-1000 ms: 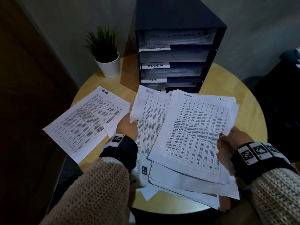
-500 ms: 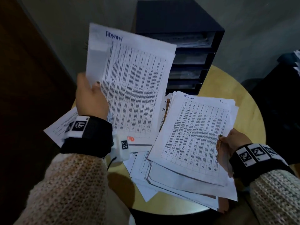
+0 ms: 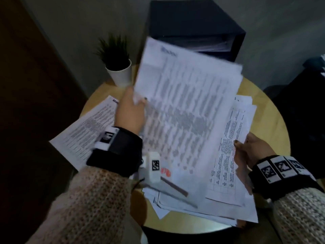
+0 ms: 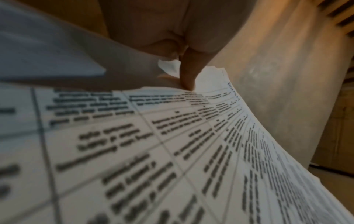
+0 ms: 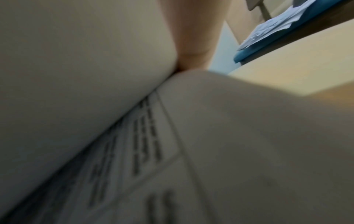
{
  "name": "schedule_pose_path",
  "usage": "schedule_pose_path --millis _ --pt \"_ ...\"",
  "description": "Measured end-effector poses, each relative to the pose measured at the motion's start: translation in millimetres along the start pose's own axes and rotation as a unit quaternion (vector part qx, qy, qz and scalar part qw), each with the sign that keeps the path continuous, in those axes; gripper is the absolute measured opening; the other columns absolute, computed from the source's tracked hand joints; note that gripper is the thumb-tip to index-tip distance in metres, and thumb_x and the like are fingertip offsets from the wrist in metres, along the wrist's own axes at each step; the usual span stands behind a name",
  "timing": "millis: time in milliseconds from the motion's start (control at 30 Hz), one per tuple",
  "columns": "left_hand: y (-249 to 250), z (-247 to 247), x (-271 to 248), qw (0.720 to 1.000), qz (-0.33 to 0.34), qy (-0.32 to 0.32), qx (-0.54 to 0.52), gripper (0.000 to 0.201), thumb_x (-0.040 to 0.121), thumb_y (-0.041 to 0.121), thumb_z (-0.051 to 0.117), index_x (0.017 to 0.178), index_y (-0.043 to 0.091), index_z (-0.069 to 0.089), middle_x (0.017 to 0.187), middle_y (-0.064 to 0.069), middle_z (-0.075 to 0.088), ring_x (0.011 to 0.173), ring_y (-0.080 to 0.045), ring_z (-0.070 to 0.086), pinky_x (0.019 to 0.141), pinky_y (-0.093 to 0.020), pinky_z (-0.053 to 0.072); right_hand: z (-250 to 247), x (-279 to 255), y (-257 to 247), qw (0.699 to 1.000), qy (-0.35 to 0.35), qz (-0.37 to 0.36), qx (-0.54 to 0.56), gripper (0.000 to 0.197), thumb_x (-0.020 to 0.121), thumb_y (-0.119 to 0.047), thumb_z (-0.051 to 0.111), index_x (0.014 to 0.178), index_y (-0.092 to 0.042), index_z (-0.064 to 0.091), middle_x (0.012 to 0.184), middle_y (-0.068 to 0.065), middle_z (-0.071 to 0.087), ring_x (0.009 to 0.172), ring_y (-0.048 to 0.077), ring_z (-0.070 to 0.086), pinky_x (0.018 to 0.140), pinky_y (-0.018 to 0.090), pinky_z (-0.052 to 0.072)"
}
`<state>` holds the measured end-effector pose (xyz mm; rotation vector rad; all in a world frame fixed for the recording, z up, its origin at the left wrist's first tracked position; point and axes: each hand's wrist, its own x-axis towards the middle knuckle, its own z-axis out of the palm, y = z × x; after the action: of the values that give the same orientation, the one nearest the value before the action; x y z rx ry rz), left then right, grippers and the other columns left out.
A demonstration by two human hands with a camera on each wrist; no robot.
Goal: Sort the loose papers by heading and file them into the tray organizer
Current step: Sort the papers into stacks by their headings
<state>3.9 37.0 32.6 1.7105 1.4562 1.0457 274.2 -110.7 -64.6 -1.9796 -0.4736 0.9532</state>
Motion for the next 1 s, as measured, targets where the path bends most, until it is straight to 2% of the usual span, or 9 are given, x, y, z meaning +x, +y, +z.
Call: schedule_pose_path --millis 233,333,433,567,633,700,800,900,1000 --pt "-33.2 43.7 -29.3 0.990 -0.102 -0.100 -0.014 0.017 0.096 0.017 0.049 0.113 0.017 0.054 0.106 -0.001 0.062 0.093 -0.025 0.056 0.075 -0.028 0.037 8.7 -8.2 -5.3 0.995 -0.027 -0.042 0.082 0.045 0.092 0.006 0.047 0.062 -0.018 0.023 0.062 0.001 0.017 0.056 0.013 0.022 0.054 0.029 0.021" --pt "-35.9 51.4 -32.3 0.984 -0.146 -0.101 -0.024 0.023 0.096 0.018 0.051 0.119 0.018 0.052 0.111 0.000 0.058 0.089 -0.019 0.052 0.075 -0.027 0.036 10.5 -12.8 -6.3 0.993 -0.044 -0.048 0.101 0.033 0.090 0.009 0.047 0.071 -0.017 0.053 0.060 0.008 0.048 0.058 0.021 0.044 0.054 0.031 0.035" --pt "-38.1 59.4 -38.3 0.974 -0.173 -0.146 -0.022 0.035 0.097 0.023 0.050 0.132 0.024 0.045 0.117 0.003 0.054 0.097 -0.020 0.052 0.079 -0.027 0.036 12.7 -16.4 -6.9 0.992 -0.066 -0.035 0.098 0.040 0.084 0.011 0.048 0.098 -0.022 0.067 0.082 0.007 0.073 0.072 0.031 0.067 0.058 0.032 0.052" --pt "-37.5 67.5 -43.6 0.967 -0.166 -0.192 -0.021 0.035 0.097 0.028 0.049 0.131 0.022 0.048 0.124 -0.001 0.060 0.113 -0.024 0.055 0.083 -0.025 0.038 6.8 -12.9 -11.2 0.998 0.026 -0.020 -0.048 0.027 0.091 -0.013 0.048 0.110 -0.024 0.064 0.107 0.011 0.069 0.095 0.032 0.063 0.077 0.035 0.043" --pt "-35.3 71.4 -47.4 0.967 -0.169 -0.190 -0.020 0.034 0.098 0.025 0.046 0.132 0.019 0.044 0.125 -0.003 0.059 0.113 -0.026 0.055 0.082 -0.024 0.036 2.9 -11.5 -12.1 0.994 0.059 -0.002 -0.089 0.029 0.098 -0.031 0.041 0.125 -0.027 0.051 0.103 0.013 0.064 0.091 0.031 0.060 0.070 0.032 0.038" --pt "-34.5 76.0 -53.9 0.968 -0.160 -0.195 -0.014 0.037 0.100 0.020 0.042 0.136 0.018 0.037 0.128 -0.006 0.057 0.113 -0.026 0.054 0.081 -0.023 0.034 6.8 -16.9 -13.2 0.996 0.019 0.001 -0.082 0.031 0.096 -0.048 0.040 0.105 -0.024 0.057 0.086 0.004 0.066 0.071 0.021 0.060 0.056 0.028 0.037" --pt "-40.2 83.4 -61.5 0.961 -0.123 -0.246 0.015 0.045 0.100 0.013 0.040 0.142 0.023 0.029 0.131 -0.007 0.052 0.113 -0.028 0.054 0.082 -0.025 0.035 11.8 -14.4 -4.4 0.983 -0.019 -0.005 -0.182 0.012 0.093 -0.023 0.056 0.094 -0.011 0.055 0.102 0.011 0.065 0.083 0.021 0.061 0.059 0.025 0.044" --pt "-55.5 85.8 -59.0 0.955 -0.113 -0.259 0.090 0.027 0.098 0.021 0.047 0.124 0.023 0.051 0.124 -0.008 0.053 0.108 -0.030 0.055 0.085 -0.031 0.043 4.7 -4.4 4.5 0.951 0.006 0.045 -0.306 0.026 0.090 -0.022 0.059 0.111 -0.005 0.056 0.114 0.015 0.061 0.106 0.031 0.056 0.075 0.031 0.040" --pt "-74.6 81.6 -45.4 0.948 -0.161 -0.203 0.185 0.015 0.091 0.032 0.050 0.099 0.032 0.063 0.122 -0.007 0.054 0.110 -0.032 0.055 0.095 -0.040 0.047 -2.4 -3.4 4.4 0.952 0.028 0.049 -0.302 0.028 0.090 -0.018 0.060 0.110 0.000 0.054 0.113 0.020 0.061 0.100 0.034 0.057 0.083 0.035 0.043"
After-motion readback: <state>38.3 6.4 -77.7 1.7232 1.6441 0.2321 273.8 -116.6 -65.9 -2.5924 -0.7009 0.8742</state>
